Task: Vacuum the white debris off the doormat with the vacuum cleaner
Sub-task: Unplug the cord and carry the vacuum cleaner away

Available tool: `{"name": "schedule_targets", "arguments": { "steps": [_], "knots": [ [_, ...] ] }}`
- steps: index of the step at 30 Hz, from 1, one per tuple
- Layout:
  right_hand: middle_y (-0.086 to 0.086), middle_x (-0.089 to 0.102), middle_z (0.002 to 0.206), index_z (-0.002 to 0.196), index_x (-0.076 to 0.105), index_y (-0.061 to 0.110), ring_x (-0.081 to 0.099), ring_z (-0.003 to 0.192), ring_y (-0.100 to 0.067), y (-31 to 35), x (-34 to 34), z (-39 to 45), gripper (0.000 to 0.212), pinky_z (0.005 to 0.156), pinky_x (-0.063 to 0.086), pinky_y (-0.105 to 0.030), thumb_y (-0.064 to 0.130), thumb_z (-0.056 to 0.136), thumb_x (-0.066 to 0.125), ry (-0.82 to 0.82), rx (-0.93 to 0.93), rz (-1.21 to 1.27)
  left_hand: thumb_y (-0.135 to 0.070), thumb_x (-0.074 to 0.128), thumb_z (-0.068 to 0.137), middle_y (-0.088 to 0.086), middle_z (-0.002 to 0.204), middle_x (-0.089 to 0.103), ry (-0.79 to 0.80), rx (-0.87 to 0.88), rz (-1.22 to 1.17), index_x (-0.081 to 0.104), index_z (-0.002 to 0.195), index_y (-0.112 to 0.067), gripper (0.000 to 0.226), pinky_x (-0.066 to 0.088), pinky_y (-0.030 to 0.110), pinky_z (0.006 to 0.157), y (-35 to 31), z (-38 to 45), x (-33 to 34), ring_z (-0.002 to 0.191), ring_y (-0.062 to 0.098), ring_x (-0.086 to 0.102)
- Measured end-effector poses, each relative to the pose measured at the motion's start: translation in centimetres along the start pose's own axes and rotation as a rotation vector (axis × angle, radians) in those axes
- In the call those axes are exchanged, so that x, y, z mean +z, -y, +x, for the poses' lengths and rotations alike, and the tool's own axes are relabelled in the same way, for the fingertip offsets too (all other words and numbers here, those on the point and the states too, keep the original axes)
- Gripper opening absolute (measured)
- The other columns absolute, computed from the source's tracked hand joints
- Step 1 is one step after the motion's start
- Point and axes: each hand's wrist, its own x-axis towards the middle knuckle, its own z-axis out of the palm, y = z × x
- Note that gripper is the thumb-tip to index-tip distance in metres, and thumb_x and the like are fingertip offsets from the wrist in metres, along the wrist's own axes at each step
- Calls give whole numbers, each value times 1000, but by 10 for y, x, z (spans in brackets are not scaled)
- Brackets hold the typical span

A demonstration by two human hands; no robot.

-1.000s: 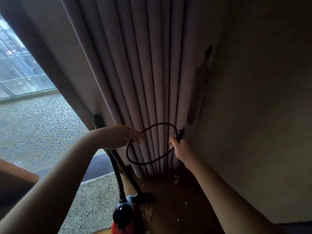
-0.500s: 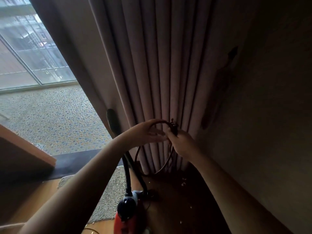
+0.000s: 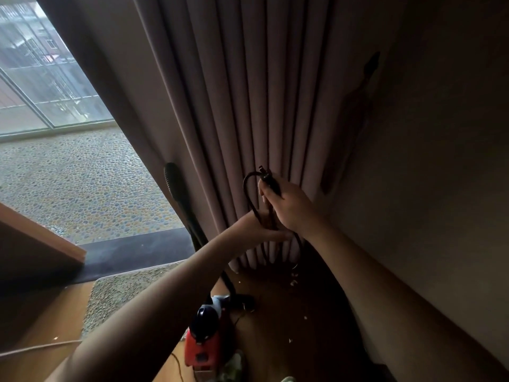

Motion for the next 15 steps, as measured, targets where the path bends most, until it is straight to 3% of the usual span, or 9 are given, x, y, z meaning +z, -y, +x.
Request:
{"name": "schedule_targets", "arguments": {
  "steps": [4,8,11,13,15],
  "knots": [
    [11,51,70,80,48,35,52,64,12,1,2,-8,25,65,39,-4,28,104,44,-61,-6,14,-14,73,86,19,108,68,36,-19,-65,67,111,-8,26,51,42,95,-1,-2,8,102,25,65],
    [13,52,72,79,49,37,51,66,17,3,2,-9,24,65,38,-3,32,102,46,4,15,37,-9,65,91,9,107,71,64,-81,-130,65,111,-12,20,50,44,100,-1,-7,10,101,24,67],
    [16,59,81,88,56,38,57,79,13,-7,2,-6,13,78,41,-15,49,94,53,30,47,122,-14,56,97,1,104,72,54,-130,-124,72,103,-20,18,46,43,102,2,-14,3,100,16,64],
    [14,65,102,108,60,38,61,101,2,-21,4,-10,40,90,47,-27,69,83,57,65,66,189,-16,53,99,-4,103,73,27,-151,-113,74,100,-24,22,45,38,103,5,-21,-5,101,11,63],
    [13,61,123,126,53,44,57,118,-4,-41,11,-24,70,97,47,-29,86,70,51,72,129,253,-16,51,100,-6,94,73,-38,-163,-122,73,94,-22,23,43,39,103,10,-27,-15,97,12,63]
  ]
}}
